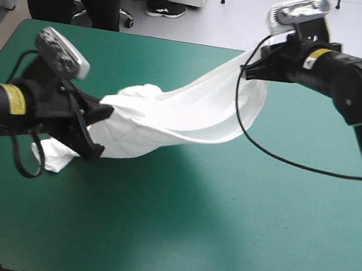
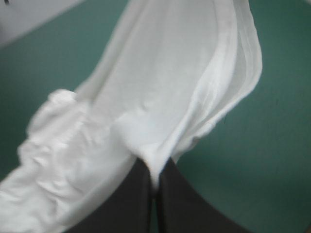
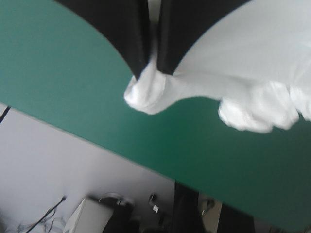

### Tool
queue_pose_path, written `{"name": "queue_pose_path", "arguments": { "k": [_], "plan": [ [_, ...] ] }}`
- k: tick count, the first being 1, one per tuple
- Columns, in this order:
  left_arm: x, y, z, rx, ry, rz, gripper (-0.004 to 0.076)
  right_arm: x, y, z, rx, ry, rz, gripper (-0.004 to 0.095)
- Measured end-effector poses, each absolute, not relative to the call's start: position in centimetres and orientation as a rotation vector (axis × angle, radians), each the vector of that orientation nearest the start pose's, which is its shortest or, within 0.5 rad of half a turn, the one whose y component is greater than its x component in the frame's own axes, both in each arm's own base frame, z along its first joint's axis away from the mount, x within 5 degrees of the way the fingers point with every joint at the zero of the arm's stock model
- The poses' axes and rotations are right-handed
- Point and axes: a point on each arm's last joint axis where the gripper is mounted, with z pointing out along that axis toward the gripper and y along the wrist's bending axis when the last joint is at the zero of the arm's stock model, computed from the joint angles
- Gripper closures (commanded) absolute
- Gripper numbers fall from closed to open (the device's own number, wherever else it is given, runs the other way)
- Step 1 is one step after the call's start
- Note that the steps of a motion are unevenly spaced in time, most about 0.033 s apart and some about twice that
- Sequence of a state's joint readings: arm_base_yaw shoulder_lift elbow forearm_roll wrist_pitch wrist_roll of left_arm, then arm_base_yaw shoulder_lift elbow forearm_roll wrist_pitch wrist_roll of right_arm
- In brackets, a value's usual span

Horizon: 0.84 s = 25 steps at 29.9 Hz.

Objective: Fold the cloth

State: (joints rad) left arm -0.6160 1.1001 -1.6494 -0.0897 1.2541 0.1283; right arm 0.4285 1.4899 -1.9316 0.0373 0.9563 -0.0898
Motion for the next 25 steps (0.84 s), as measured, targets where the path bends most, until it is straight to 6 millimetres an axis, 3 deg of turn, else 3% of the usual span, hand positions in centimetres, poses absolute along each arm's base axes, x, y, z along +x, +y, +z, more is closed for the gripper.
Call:
{"name": "queue_pose_path", "arguments": {
  "k": [5, 10, 18, 25],
  "plan": [
    [10.2, -7.9, 57.2, 0.726, 1.798, -0.397, 0.0733, 21.3, 9.8, 57.1, -0.41, 1.68, 0.289, 0.0924],
    [7.9, -5.6, 60.9, 0.632, 1.618, -0.359, 0.0733, 15.3, 7.0, 60.9, -0.348, 1.444, 0.32, 0.0924],
    [7.5, -5.0, 63.9, 0.544, 1.347, -0.329, 0.0733, 8.2, 3.8, 63.5, -0.293, 1.233, 0.348, 0.0924],
    [7.9, -5.3, 64.2, 0.537, 1.311, -0.337, 0.0733, 5.6, 2.6, 64.0, -0.268, 1.171, 0.371, 0.0925]
  ]
}}
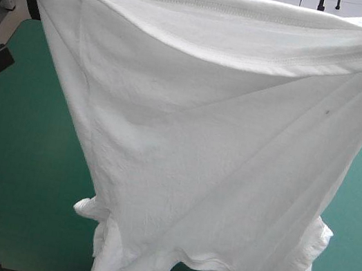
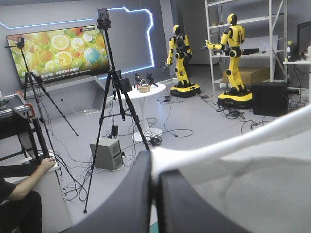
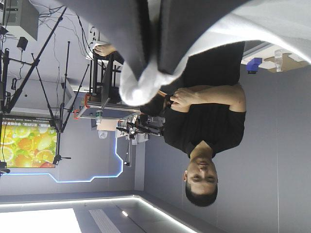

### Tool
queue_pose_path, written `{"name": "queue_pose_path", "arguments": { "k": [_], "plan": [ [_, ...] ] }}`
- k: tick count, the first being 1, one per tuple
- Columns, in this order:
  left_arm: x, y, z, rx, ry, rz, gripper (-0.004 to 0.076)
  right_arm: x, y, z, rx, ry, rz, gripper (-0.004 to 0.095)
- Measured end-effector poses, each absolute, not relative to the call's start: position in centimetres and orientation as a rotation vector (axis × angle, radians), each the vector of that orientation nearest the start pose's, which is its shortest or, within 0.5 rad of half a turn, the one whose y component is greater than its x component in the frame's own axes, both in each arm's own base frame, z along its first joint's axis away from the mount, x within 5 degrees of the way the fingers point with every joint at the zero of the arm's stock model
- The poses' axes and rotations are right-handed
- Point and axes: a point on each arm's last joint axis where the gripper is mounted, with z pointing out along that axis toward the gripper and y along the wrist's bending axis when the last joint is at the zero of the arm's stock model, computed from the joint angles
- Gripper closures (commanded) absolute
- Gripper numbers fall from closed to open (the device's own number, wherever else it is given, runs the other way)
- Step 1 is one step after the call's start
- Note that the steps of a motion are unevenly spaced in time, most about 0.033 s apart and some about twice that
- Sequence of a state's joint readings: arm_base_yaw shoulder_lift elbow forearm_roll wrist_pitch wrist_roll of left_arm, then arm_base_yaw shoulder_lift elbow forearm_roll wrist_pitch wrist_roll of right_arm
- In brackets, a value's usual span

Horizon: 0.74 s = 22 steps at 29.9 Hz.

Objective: Fold the cloth

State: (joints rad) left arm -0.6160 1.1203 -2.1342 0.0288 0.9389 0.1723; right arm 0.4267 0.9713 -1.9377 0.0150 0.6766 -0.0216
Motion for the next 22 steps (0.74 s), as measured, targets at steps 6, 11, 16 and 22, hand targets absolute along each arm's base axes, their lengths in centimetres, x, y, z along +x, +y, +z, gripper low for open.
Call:
{"name": "queue_pose_path", "arguments": {
  "k": [6, 11, 16, 22],
  "plan": [
    [8.0, -5.4, 64.3, 0.539, 1.297, -0.331, 0.0733, 5.4, 2.6, 64.1, -0.264, 1.16, 0.38, 0.0925],
    [10.2, -6.4, 64.7, 0.511, 1.255, -0.265, 0.0733, 7.3, 3.4, 64.3, -0.259, 1.148, 0.38, 0.0925],
    [14.8, -8.8, 64.7, 0.449, 1.195, -0.174, 0.0733, 12.0, 5.2, 64.4, -0.22, 1.125, 0.363, 0.0925],
    [23.0, -11.9, 63.3, 0.316, 1.109, -0.07, 0.0733, 21.2, 7.1, 63.1, -0.091, 1.16, 0.271, 0.0925]
  ]
}}
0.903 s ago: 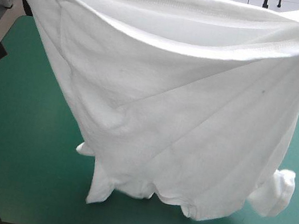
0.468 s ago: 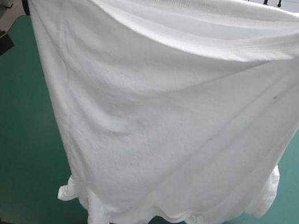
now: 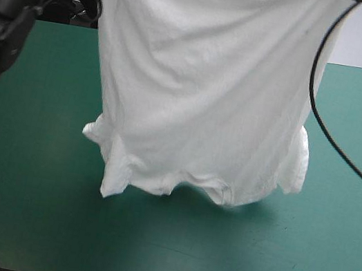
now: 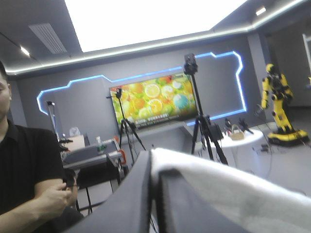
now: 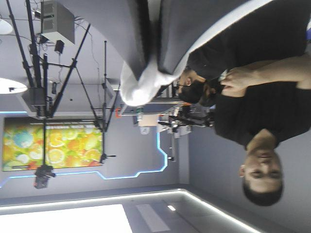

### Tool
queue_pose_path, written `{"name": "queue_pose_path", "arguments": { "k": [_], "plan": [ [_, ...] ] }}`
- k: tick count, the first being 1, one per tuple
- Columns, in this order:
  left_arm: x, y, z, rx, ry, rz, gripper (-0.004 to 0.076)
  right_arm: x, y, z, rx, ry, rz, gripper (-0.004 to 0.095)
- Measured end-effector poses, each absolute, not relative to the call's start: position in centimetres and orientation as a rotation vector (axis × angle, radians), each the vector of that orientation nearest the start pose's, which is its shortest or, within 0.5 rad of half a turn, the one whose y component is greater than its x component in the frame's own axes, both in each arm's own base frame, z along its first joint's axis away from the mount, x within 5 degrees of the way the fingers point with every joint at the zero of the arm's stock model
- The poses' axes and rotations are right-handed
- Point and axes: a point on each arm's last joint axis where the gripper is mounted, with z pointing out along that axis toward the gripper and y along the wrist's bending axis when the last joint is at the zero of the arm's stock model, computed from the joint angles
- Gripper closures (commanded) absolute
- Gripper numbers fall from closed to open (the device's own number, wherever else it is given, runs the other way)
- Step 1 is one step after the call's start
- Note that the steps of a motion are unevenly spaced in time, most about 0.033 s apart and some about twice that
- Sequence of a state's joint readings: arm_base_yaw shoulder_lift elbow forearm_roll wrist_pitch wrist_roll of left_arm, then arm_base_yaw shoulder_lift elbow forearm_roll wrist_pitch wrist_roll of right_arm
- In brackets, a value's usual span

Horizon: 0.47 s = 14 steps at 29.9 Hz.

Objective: Fold the cloth

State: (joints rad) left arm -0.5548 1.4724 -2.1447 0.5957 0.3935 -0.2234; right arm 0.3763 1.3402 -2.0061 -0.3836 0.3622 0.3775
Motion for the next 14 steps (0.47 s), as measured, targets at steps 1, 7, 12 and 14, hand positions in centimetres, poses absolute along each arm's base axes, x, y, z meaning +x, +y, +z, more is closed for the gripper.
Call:
{"name": "queue_pose_path", "arguments": {
  "k": [1, 7, 12, 14],
  "plan": [
    [24.3, -12.1, 63.1, 0.298, 1.087, -0.071, 0.0733, 23.1, 7.0, 63.0, -0.053, 1.159, 0.267, 0.0925],
    [32.2, -10.2, 62.8, 0.097, 0.949, -0.246, 0.0733, 30.8, 5.6, 63.3, 0.057, 1.148, 0.244, 0.0925],
    [35.4, -9.1, 62.1, 0.038, 0.912, -0.268, 0.0733, 34.0, 6.2, 62.1, 0.009, 1.223, 0.236, 0.0925],
    [36.6, -9.1, 61.2, 0.022, 0.966, -0.235, 0.0733, 35.6, 6.3, 60.7, 0.005, 1.294, 0.252, 0.0925]
  ]
}}
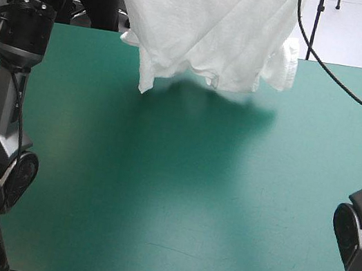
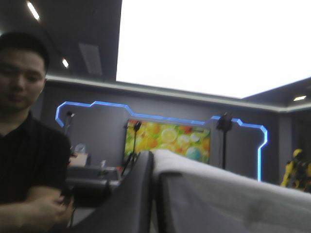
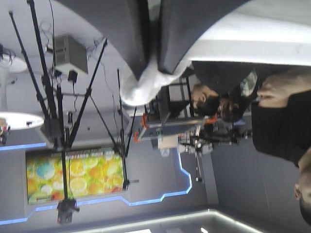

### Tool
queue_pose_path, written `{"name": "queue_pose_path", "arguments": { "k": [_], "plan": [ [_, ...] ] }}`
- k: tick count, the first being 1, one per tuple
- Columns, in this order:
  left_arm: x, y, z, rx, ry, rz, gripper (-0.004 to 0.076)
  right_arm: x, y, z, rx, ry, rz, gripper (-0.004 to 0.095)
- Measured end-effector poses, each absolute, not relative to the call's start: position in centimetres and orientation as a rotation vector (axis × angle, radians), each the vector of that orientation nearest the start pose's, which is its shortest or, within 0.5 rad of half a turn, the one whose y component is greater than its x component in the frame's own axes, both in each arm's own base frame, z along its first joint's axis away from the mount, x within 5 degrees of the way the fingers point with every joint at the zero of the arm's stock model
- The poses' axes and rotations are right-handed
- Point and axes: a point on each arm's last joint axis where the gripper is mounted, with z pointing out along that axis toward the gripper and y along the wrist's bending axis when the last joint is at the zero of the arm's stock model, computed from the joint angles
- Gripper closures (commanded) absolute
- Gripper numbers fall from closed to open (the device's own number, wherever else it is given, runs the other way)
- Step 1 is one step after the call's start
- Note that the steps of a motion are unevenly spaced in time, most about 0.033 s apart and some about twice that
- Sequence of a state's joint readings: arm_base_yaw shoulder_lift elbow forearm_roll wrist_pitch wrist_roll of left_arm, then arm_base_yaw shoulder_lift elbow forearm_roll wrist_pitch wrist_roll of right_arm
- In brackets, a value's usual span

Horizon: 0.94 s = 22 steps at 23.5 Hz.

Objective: Fold the cloth

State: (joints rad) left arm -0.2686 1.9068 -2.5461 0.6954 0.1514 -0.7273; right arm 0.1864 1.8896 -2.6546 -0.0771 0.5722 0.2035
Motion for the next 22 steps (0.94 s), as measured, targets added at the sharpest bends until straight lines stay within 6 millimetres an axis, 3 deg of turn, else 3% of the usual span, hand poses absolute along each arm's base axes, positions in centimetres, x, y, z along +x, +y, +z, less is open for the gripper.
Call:
{"name": "queue_pose_path", "arguments": {
  "k": [3, 8, 12, 14, 17, 19, 22],
  "plan": [
    [38.6, -8.9, 58.9, -0.019, 1.132, -0.153, 0.0733, 37.6, 6.5, 58.4, -0.01, 1.426, 0.238, 0.0925],
    [41.5, -9.2, 53.1, 0.05, 1.545, -0.055, 0.0733, 40.2, 7.0, 54.1, -0.053, 1.641, 0.196, 0.0925],
    [41.9, -10.0, 47.8, 0.161, 1.895, -0.072, 0.0733, 40.6, 7.1, 50.1, -0.108, 1.867, 0.139, 0.0925],
    [40.3, -9.8, 46.2, 0.208, 2.046, -0.064, 0.0733, 39.4, 6.9, 48.5, -0.145, 1.974, 0.111, 0.0925],
    [36.9, -8.9, 45.5, 0.228, 2.182, -0.057, 0.0733, 36.5, 6.4, 47.1, -0.17, 2.075, 0.1, 0.0925],
    [34.3, -8.5, 44.3, 0.234, 2.289, -0.087, 0.0733, 34.8, 6.3, 44.8, -0.186, 2.2, 0.113, 0.0925],
    [30.1, -7.9, 41.0, 0.254, 2.477, -0.132, 0.0733, 31.9, 6.2, 40.2, -0.24, 2.434, 0.148, 0.0925]
  ]
}}
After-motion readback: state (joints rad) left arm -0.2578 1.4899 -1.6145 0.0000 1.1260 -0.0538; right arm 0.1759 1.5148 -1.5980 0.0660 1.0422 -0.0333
